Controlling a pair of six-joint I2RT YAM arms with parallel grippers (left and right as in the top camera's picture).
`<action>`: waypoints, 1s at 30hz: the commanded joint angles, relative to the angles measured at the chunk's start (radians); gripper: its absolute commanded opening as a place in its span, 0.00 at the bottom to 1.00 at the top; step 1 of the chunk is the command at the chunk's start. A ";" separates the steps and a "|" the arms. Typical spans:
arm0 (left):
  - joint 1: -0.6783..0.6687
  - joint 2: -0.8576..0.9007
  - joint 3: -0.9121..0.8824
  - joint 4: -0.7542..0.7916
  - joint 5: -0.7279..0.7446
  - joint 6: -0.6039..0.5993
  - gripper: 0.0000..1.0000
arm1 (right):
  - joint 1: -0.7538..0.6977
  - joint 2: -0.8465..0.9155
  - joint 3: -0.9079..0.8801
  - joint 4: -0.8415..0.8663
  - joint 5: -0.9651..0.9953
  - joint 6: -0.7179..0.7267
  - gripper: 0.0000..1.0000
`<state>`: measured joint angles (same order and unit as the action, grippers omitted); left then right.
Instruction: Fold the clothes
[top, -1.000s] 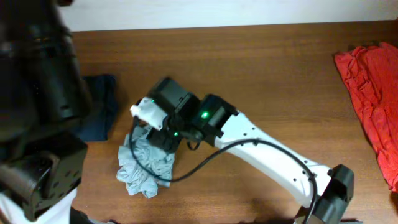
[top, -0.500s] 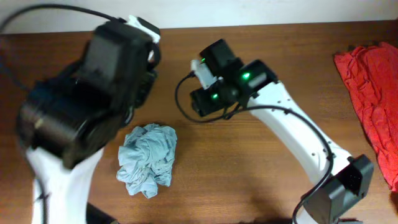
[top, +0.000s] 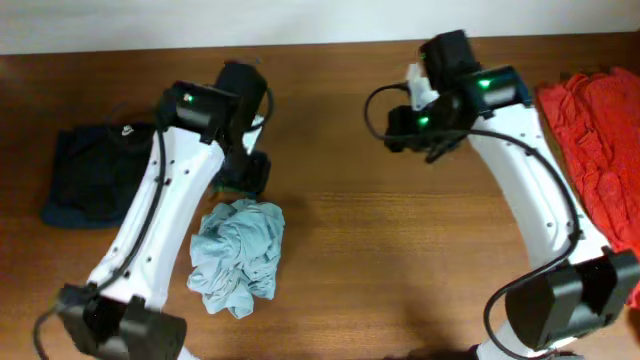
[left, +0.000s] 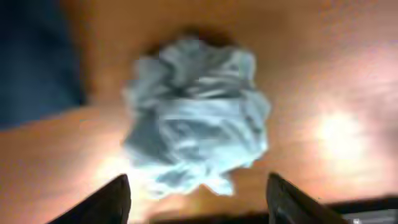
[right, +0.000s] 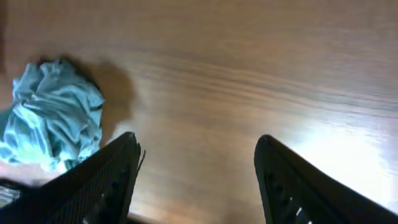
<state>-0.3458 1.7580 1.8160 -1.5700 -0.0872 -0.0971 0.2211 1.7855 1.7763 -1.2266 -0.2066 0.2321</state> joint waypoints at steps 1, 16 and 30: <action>0.028 -0.003 -0.251 0.108 0.200 -0.033 0.68 | -0.033 -0.043 0.002 -0.012 -0.002 0.005 0.62; 0.034 -0.004 -0.225 0.194 0.170 0.022 0.01 | -0.032 -0.043 0.002 -0.012 0.002 -0.014 0.62; 0.063 -0.004 0.948 0.033 -0.032 0.192 0.01 | 0.003 -0.043 0.001 0.003 -0.444 -0.453 0.63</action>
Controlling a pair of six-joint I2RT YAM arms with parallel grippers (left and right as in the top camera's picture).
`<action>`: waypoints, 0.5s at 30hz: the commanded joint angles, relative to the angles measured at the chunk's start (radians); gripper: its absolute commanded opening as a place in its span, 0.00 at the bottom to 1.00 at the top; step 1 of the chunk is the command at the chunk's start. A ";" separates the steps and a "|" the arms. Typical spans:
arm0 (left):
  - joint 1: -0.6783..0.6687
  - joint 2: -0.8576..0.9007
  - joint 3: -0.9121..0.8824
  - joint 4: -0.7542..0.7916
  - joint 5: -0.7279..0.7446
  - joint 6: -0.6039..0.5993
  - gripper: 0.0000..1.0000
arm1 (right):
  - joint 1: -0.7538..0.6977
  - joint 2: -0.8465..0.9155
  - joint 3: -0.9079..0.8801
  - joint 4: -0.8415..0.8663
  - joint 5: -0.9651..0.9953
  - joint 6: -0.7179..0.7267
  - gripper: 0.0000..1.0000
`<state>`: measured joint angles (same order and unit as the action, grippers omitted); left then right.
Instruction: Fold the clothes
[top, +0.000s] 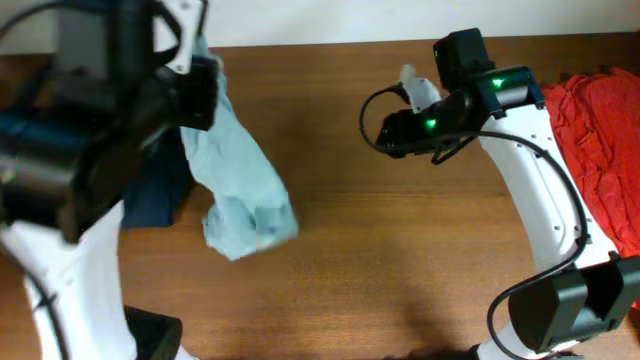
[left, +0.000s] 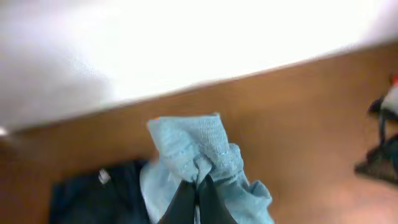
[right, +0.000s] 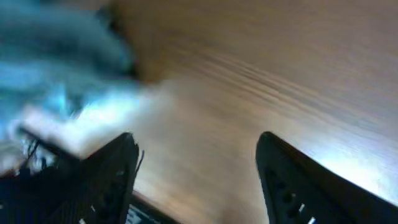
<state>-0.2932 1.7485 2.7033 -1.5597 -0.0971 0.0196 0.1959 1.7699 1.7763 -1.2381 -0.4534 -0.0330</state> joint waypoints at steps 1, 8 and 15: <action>0.010 0.005 0.068 0.031 0.004 0.096 0.00 | 0.040 -0.027 0.001 0.024 -0.219 -0.207 0.63; 0.010 0.005 0.073 0.117 0.060 0.109 0.01 | 0.163 -0.027 0.001 0.145 -0.232 -0.222 0.65; 0.010 0.005 0.074 0.136 0.059 0.109 0.00 | 0.264 -0.027 0.001 0.279 -0.179 -0.169 0.72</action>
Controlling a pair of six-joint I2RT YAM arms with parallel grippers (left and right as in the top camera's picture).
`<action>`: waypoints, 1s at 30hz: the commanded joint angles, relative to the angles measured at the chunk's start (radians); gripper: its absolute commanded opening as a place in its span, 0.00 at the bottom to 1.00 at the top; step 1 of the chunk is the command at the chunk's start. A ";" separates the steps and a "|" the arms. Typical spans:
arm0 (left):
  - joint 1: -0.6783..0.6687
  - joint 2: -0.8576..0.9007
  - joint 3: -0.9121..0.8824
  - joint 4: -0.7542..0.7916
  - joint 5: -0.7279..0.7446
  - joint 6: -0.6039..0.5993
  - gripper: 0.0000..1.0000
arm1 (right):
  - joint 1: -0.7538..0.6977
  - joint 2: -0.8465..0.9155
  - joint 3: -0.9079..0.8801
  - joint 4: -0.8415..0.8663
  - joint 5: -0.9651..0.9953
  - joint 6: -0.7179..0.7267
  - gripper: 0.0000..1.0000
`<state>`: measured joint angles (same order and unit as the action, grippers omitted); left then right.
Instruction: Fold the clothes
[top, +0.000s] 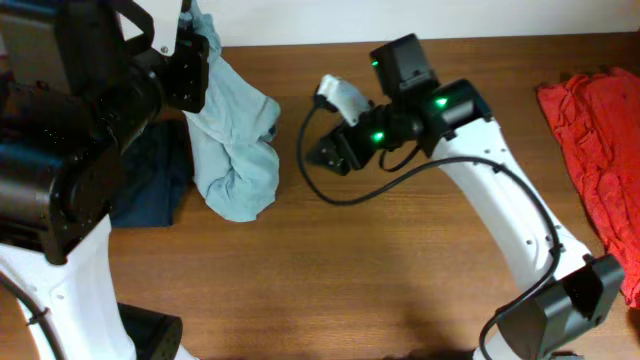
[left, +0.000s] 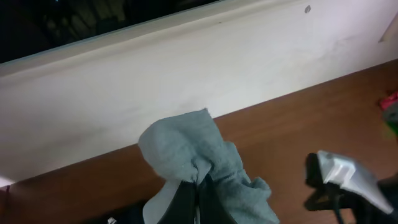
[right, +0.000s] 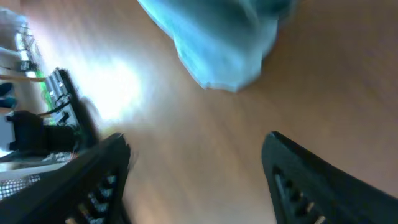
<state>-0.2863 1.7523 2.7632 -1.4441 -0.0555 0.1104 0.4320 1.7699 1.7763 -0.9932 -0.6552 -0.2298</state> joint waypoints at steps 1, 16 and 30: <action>0.003 0.000 0.014 0.023 0.018 0.018 0.01 | 0.034 -0.027 0.001 0.063 0.074 0.070 0.73; 0.003 -0.031 0.014 0.173 0.014 0.015 0.00 | 0.127 -0.027 0.001 0.205 0.082 -0.044 0.75; 0.003 -0.037 0.014 0.273 -0.051 0.020 0.01 | 0.150 -0.113 0.010 0.210 0.383 0.141 0.04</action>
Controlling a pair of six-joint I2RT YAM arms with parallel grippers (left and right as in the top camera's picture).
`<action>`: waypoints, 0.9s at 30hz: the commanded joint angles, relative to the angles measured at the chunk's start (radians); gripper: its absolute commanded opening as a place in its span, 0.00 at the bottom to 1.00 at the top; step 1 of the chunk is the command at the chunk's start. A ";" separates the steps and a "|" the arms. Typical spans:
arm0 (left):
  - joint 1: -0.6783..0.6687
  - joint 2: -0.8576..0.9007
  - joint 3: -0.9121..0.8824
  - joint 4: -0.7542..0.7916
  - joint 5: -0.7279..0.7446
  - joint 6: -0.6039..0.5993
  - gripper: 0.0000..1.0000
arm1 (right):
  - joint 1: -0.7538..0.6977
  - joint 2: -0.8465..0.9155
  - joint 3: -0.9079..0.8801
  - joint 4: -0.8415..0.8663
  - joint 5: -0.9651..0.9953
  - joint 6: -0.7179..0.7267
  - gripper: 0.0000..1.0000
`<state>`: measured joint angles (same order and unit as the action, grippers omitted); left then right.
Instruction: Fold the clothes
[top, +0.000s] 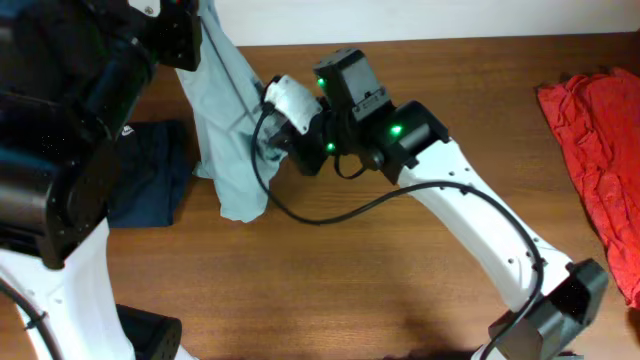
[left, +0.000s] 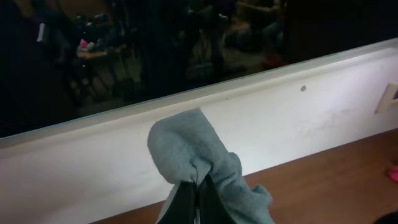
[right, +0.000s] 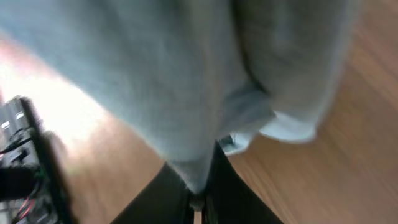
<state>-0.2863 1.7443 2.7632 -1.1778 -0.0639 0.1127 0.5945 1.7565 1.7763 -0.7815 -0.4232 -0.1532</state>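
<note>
A light blue garment (top: 228, 120) hangs stretched from the back left of the table down to the wood. My left gripper (left: 198, 190) is shut on its bunched top (left: 189, 146), held high in front of the white wall. My right gripper (right: 200, 198) is shut on a lower fold of the same cloth (right: 186, 81); in the overhead view it sits at the garment's right side (top: 270, 143). The garment's bottom end (top: 243, 203) touches the table.
A dark navy garment (top: 150, 180) lies flat on the table at the left, partly behind the hanging cloth. A red garment (top: 595, 140) is heaped at the right edge. The brown table (top: 400, 290) stretches in front of the arms.
My right gripper was open just short of the hanging blue garment and is now shut on its side. The left gripper holds the top higher, and the cloth hangs longer and straighter.
The blue garment lay crumpled on the table with both grippers open, the left one above it. Then my left gripper was shut on it and held it up. The right arm had come over from the right, open, and now grips the cloth too.
</note>
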 joint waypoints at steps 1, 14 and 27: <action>0.003 -0.030 0.014 0.002 -0.051 0.018 0.01 | -0.013 -0.125 0.010 -0.001 0.182 0.070 0.04; 0.003 -0.030 0.014 -0.068 -0.204 0.043 0.01 | -0.013 -0.401 0.010 0.021 0.772 0.092 0.04; -0.005 -0.072 0.014 0.000 -0.021 0.061 0.00 | -0.012 -0.665 0.023 0.089 1.114 0.088 0.04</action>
<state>-0.2943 1.7313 2.7632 -1.1988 -0.1318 0.1509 0.5861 1.1732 1.7771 -0.6941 0.5671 -0.0788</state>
